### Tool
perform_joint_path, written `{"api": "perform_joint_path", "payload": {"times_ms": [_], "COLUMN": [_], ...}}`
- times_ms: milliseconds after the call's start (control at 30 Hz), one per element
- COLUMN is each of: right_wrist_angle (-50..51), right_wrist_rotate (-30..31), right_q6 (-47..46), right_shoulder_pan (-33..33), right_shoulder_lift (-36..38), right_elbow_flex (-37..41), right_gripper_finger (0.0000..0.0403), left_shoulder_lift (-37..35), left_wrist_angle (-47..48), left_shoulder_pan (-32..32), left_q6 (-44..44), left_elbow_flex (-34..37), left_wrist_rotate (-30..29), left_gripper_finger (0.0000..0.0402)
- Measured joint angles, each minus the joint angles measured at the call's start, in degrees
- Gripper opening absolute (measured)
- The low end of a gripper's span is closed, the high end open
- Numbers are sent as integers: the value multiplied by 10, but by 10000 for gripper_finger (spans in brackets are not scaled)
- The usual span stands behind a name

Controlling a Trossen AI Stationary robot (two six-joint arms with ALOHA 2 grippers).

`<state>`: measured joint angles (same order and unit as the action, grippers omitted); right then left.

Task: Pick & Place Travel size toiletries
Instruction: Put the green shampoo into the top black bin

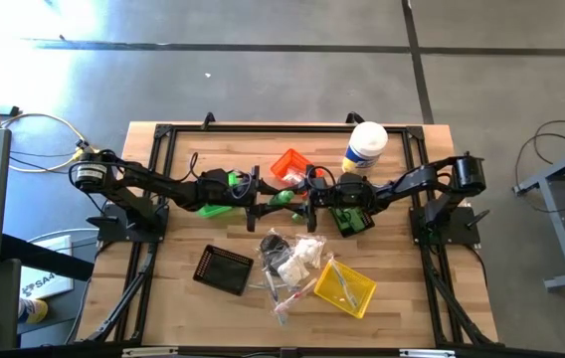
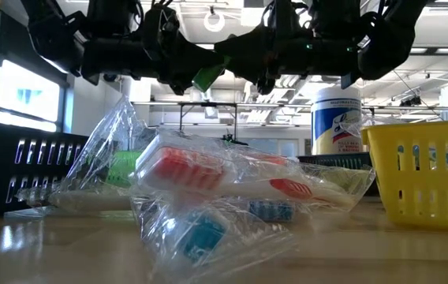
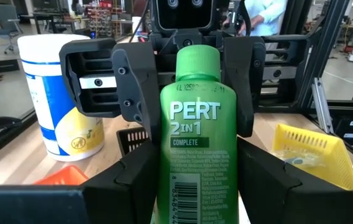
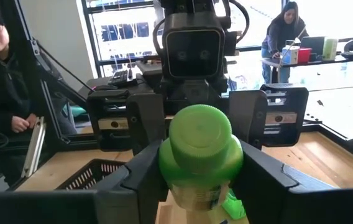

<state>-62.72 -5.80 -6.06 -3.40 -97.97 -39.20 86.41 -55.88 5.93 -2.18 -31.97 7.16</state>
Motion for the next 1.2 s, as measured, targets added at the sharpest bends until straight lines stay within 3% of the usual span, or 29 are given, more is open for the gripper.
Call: {"api": "perform_joint_path", "payload": {"times_ms": [500, 700, 867, 1067, 1200], "right_wrist_angle": [3, 14, 23, 152, 261], "right_wrist_rotate": [1, 18, 23, 42, 59], "right_q6": [-1, -4, -4, 4, 12], "right_shoulder_pan": [0, 0, 1, -4, -6], "right_shoulder_lift": [0, 0, 3, 73, 143], "right_elbow_flex": [0, 1, 1, 0, 0], "right_gripper_finger": [160, 160, 160, 159, 160], "left_shoulder_lift": [0, -1, -1, -18, -21], "left_wrist_angle": [15, 151, 274, 368, 377], "left_shoulder_pan": [0, 1, 1, 2, 1], "left_q6": [16, 28, 95, 99, 96], "left_elbow_flex": [-1, -63, -126, -164, -169], "left_wrist_rotate": [-23, -32, -20, -9, -7], "left_gripper_finger": [180, 207, 242, 248, 248]}}
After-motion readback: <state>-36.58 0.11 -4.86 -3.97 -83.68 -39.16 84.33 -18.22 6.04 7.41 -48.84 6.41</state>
